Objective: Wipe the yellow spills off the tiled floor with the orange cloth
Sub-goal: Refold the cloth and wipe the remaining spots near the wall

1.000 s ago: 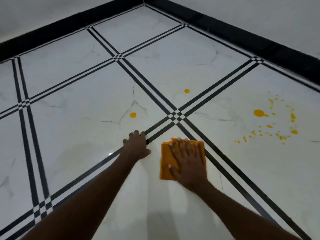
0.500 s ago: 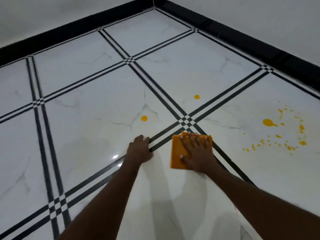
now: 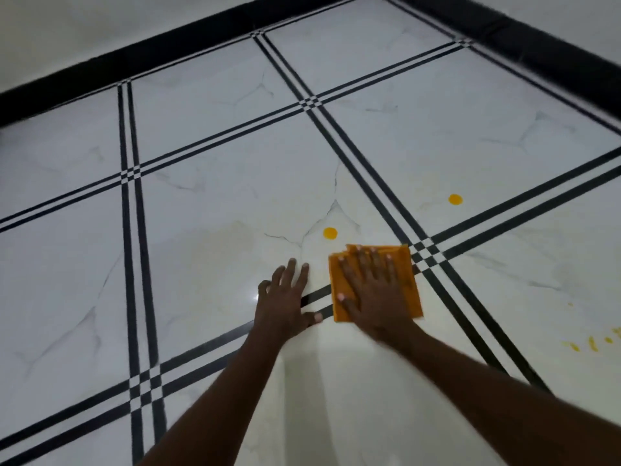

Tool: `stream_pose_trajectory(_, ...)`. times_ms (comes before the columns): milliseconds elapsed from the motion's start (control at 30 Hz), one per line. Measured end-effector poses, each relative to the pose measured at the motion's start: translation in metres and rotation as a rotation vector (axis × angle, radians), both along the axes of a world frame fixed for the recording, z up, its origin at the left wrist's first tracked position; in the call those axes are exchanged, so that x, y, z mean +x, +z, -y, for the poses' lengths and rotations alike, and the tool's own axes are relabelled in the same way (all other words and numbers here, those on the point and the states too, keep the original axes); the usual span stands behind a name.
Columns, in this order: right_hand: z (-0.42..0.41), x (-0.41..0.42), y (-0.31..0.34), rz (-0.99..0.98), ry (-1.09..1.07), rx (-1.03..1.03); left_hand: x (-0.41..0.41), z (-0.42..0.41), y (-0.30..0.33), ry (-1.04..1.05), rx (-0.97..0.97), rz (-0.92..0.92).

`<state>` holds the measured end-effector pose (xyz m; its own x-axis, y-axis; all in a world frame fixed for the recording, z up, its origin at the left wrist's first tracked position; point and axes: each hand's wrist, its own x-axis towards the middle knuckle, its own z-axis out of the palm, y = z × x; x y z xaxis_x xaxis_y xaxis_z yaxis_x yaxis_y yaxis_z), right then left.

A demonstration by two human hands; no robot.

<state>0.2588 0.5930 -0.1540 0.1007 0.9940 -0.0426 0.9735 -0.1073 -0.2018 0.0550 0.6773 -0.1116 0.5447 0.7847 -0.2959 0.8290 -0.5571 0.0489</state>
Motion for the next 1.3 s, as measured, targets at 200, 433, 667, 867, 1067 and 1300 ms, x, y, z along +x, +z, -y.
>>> stream_pose_trajectory(200, -0.013, 0.053, 0.004, 0.046, -0.341, 0.027, 0.0, 0.008, 0.005, 0.216, -0.066, 0.052)
stream_pose_trajectory(433, -0.081, -0.023, -0.002, -0.014, 0.123, 0.007, -0.001, 0.002, -0.003, 0.229, -0.097, 0.067)
stream_pose_trajectory(667, -0.088, 0.056, 0.005, -0.056, -0.456, 0.062, 0.001, 0.001, -0.003, 0.252, -0.116, 0.086)
stream_pose_trajectory(867, -0.077, -0.031, -0.002, -0.017, 0.102, 0.048, 0.003, 0.001, 0.002, 0.233, -0.12, 0.034)
stream_pose_trajectory(1067, -0.065, 0.081, 0.003, 0.054, -0.321, 0.051, 0.005, -0.001, 0.002, 0.237, -0.141, -0.005)
stream_pose_trajectory(1300, 0.003, -0.011, 0.008, -0.041, -0.269, 0.024, 0.03, 0.003, 0.024, 0.192, -0.069, -0.178)
